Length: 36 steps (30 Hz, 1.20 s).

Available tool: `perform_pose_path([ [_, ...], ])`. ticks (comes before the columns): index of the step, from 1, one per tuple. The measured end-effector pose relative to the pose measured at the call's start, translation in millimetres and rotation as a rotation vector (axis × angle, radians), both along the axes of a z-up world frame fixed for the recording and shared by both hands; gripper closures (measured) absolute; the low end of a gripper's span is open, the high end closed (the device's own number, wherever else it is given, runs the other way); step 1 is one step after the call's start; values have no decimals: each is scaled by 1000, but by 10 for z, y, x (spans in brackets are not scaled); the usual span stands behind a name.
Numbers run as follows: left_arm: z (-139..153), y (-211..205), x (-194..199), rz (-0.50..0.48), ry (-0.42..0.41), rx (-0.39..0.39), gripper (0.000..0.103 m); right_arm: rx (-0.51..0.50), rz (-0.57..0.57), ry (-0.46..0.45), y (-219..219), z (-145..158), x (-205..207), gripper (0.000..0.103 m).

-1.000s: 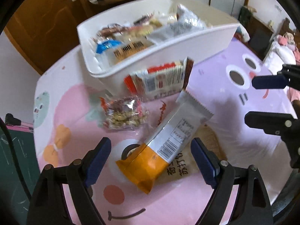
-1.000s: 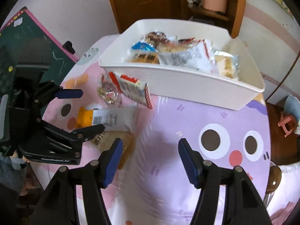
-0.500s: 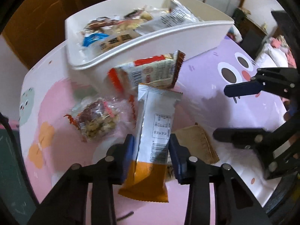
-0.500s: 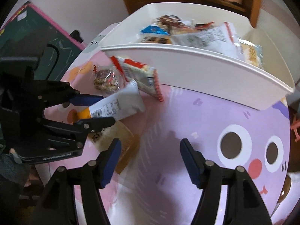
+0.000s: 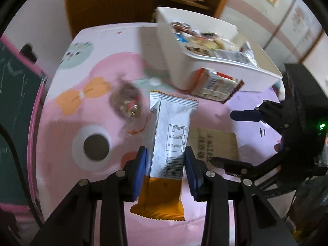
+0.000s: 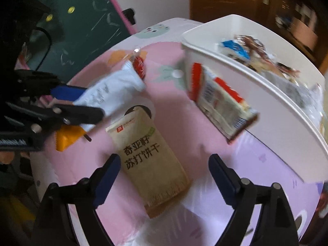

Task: Organize snacks
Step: 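Grasp the orange-and-white bar with the left tool while the right grasps the brown cracker bag, then lift both snacks over the white tray and release them inside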

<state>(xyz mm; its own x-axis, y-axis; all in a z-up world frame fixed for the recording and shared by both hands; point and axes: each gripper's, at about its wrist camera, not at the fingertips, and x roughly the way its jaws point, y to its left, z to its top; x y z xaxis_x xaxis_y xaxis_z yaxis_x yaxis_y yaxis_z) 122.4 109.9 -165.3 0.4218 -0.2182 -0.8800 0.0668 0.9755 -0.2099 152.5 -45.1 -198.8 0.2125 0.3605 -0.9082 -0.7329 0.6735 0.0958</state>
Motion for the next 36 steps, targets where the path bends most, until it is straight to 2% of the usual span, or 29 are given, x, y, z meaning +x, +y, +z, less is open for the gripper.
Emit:
perform_pose_path([
  [10, -74, 228, -159, 72, 20, -97, 68, -123, 140, -5, 331, -214, -79, 15],
  [13, -104, 226, -208, 76, 23, -99, 68, -127, 158, -6, 386, -215, -128, 16],
  [15, -119, 216, -236, 77, 29, -115, 68, -125, 146, -7, 397, -203, -146, 23],
  [16, -122, 215, -252, 77, 30, -117, 68, -122, 141, -11, 401, -196, -157, 36],
  [17, -125, 209, -267, 78, 31, -117, 68, -117, 133, -14, 394, -177, -168, 45],
  [18, -124, 207, -278, 77, 31, -118, 68, -117, 124, -9, 397, -171, -177, 46],
  [25, -52, 109, -437, 62, 13, -102, 68, -133, -13, 19, 178, -162, -281, 47],
  [30, 30, 28, -584, 54, -7, -90, 68, -94, -97, 49, 4, -110, -442, 47],
  [36, 180, -142, -770, 29, -41, -62, 68, -28, -208, 38, -302, 138, -694, 47],
])
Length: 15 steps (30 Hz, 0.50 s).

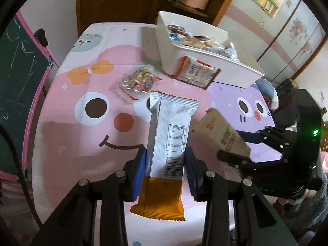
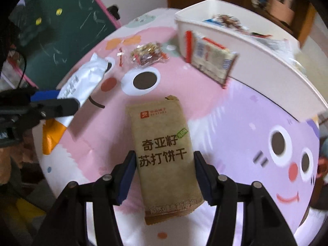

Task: Organize snacks
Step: 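Lift both snacks over the white tray and release them inside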

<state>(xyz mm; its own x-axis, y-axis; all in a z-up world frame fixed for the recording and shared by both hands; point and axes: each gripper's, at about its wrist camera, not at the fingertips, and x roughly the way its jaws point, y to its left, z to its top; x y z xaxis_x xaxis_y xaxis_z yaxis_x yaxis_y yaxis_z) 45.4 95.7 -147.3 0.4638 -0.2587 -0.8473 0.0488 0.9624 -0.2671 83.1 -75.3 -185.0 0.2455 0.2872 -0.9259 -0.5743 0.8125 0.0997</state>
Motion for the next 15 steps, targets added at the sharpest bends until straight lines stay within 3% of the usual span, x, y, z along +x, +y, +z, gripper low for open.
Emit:
perform_pose_path([
  [7, 296, -227, -65, -45, -54, 20, 68, 78, -125, -85, -366, 524, -124, 47],
  [15, 1129, -529, 131, -100, -210, 101, 68, 139, -246, -266, -787, 1518, 52, 47],
])
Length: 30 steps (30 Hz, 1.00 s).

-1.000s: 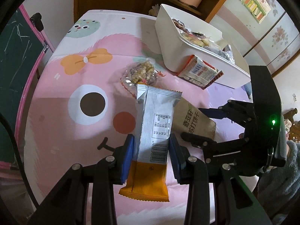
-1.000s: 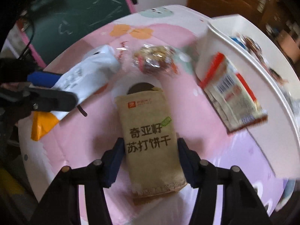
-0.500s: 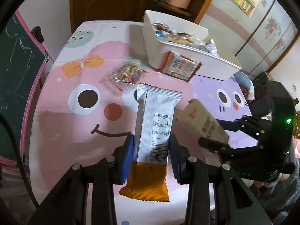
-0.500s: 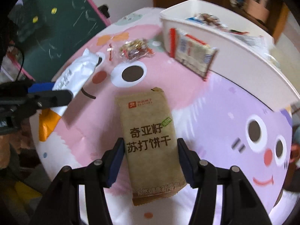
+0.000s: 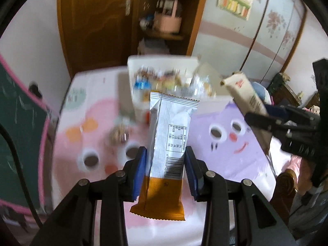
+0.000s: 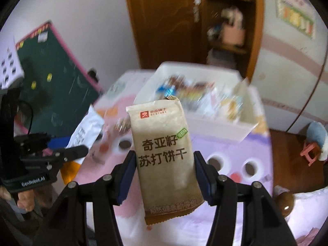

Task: Organize snacks
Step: 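Lift both snacks over the white tray and release them inside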

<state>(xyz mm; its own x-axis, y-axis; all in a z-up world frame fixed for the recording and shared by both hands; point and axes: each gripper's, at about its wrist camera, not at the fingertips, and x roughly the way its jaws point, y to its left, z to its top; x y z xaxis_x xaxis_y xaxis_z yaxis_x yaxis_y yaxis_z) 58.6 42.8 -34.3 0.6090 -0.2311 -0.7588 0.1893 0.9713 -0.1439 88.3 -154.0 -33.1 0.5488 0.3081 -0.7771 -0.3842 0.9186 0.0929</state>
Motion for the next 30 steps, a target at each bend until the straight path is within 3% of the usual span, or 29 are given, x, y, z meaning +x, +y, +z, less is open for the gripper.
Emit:
perform_pose_path([
  [9, 1173, -332, 606, -7, -210, 59, 67, 36, -188, -179, -514, 1141, 659, 47],
  [15, 1612, -470, 1199, 29, -273, 78, 67, 48, -269, -234, -664, 1573, 1198, 47],
  [20, 1478, -544, 1819, 55, -216, 81, 67, 37, -298, -206, -617, 1440, 1682, 47],
  [30, 432, -576, 2760, 76, -13, 117, 67, 45, -307, 30, -363, 416, 2538, 47],
])
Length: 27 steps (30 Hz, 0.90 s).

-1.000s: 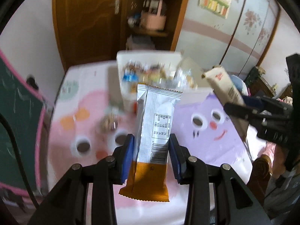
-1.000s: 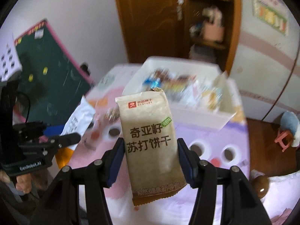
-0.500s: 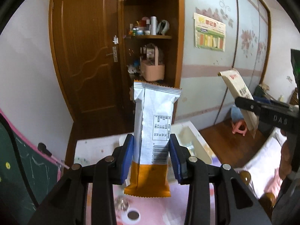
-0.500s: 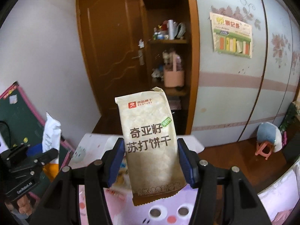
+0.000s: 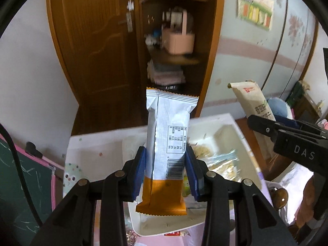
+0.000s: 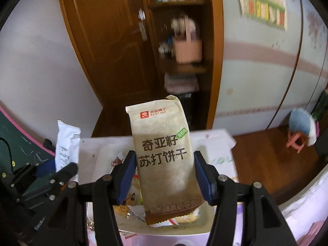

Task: Organize snacks
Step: 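Lift both snacks over the white tray and release them inside, then withdraw both tools from the tray toward the nut bag and wafer pack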

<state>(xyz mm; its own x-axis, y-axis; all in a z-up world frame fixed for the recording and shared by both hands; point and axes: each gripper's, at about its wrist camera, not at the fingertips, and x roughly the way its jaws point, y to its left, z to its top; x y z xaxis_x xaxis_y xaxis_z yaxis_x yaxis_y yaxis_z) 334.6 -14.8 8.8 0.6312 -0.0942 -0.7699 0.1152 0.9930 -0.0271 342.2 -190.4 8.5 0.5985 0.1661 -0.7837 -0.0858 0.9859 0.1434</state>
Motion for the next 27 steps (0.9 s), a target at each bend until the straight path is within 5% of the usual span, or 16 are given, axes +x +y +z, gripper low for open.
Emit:
perform_pose_path([
  [7, -421, 22, 229, 4, 77, 16, 65, 53, 10, 142, 204, -552, 266, 46],
  [11, -510, 74, 194, 26, 87, 33, 19, 83, 60, 180, 375, -687, 269, 40],
  [27, -285, 462, -188, 89, 54, 21, 19, 58, 38, 107, 347, -497, 15, 36],
])
